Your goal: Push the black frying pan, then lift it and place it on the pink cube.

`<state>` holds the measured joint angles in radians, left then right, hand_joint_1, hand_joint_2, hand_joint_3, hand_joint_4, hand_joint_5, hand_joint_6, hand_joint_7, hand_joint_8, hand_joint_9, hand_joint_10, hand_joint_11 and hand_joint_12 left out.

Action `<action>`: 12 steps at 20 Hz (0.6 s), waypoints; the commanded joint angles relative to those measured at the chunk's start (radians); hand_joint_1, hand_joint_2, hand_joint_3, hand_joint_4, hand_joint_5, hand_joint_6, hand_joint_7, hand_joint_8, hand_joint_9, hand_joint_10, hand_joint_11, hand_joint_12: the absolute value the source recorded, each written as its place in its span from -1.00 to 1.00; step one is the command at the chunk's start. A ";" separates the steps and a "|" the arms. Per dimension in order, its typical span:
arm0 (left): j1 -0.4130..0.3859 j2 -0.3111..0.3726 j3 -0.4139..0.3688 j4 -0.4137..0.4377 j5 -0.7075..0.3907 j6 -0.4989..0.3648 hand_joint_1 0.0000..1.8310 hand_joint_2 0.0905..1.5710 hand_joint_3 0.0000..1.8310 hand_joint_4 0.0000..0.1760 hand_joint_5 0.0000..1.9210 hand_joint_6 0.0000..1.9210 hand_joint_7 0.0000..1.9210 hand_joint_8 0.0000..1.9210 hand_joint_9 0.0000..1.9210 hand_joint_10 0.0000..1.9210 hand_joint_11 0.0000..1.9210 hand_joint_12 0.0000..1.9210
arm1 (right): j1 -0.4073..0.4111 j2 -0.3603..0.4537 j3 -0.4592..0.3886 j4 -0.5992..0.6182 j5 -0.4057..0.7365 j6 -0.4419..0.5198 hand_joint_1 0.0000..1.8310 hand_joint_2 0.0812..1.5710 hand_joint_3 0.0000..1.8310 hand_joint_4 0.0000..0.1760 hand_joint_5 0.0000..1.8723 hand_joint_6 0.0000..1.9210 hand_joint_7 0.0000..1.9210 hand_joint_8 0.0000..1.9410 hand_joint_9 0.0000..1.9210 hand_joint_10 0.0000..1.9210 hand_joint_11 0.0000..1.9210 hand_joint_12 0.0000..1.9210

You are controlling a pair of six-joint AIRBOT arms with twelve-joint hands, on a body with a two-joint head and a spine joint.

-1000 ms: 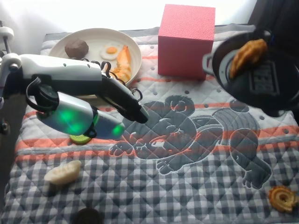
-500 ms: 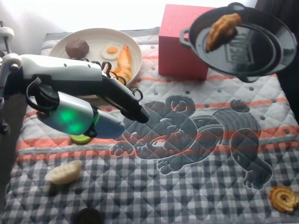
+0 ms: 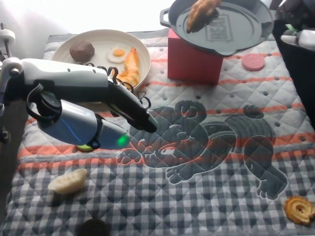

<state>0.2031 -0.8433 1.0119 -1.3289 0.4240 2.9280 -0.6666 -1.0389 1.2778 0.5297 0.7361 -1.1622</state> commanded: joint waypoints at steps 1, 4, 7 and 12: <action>-0.016 0.003 -0.001 -0.048 0.007 -0.005 -0.44 0.71 -1.00 -0.92 -0.39 -0.99 -0.39 -0.99 -0.81 -0.02 -1.00 0.46 | 0.030 -0.011 0.027 -0.015 0.078 -0.001 0.52 0.65 -1.00 -1.00 0.38 1.00 0.53 1.00 0.63 1.00 0.68 1.00; -0.018 -0.002 0.001 -0.047 0.012 -0.005 -0.48 0.72 -1.00 -0.96 -0.41 -1.00 -0.42 -1.00 -0.85 -0.10 -1.00 0.21 | 0.072 -0.051 0.078 -0.015 0.026 -0.013 0.56 0.62 -1.00 -1.00 0.41 1.00 0.52 1.00 0.62 1.00 0.65 1.00; -0.020 -0.013 0.009 -0.047 0.017 -0.005 -0.37 0.67 -1.00 -1.00 -0.37 -0.99 -0.38 -0.98 -0.77 -0.13 -1.00 0.31 | 0.102 -0.087 0.123 -0.015 -0.015 -0.020 0.56 0.62 -1.00 -1.00 0.41 1.00 0.53 1.00 0.63 1.00 0.67 1.00; -0.027 -0.018 0.017 -0.052 0.025 -0.005 -0.44 0.70 -1.00 -1.00 -0.37 -1.00 -0.40 -1.00 -0.80 -0.15 -1.00 0.19 | 0.138 -0.144 0.198 -0.009 -0.097 -0.043 0.52 0.62 -1.00 -1.00 0.33 1.00 0.51 1.00 0.64 1.00 0.70 1.00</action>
<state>0.1890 -0.8631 1.0267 -1.3289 0.4458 2.9284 -0.5495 -1.1854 1.4712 0.5304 0.5404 -1.2064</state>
